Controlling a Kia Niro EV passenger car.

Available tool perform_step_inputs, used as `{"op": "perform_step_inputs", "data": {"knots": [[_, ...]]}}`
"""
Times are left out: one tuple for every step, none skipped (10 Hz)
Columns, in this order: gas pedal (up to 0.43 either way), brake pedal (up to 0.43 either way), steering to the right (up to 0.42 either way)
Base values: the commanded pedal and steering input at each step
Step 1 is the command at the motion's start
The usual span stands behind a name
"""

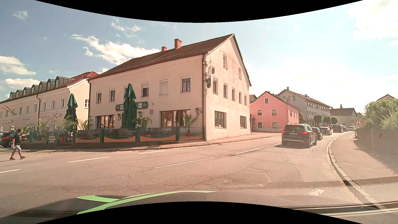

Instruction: Follow the waypoints while adhering to traffic rules and regulations

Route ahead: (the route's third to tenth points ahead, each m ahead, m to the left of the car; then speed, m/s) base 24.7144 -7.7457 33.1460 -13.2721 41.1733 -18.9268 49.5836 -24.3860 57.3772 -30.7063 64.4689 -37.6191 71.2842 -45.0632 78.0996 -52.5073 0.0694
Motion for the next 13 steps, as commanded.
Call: {"op": "perform_step_inputs", "data": {"knots": [[0.0, 0.287, 0.158], [0.0, 0.287, 0.158], [0.0, 0.287, 0.158], [0.0, 0.28, 0.158], [0.0, 0.28, 0.158], [0.0, 0.28, 0.159], [0.0, 0.28, 0.159], [0.0, 0.28, 0.16], [0.0, 0.28, 0.161], [0.0, 0.28, 0.163], [0.0, 0.28, 0.163], [0.0, 0.287, 0.163], [0.0, 0.287, 0.163]]}}
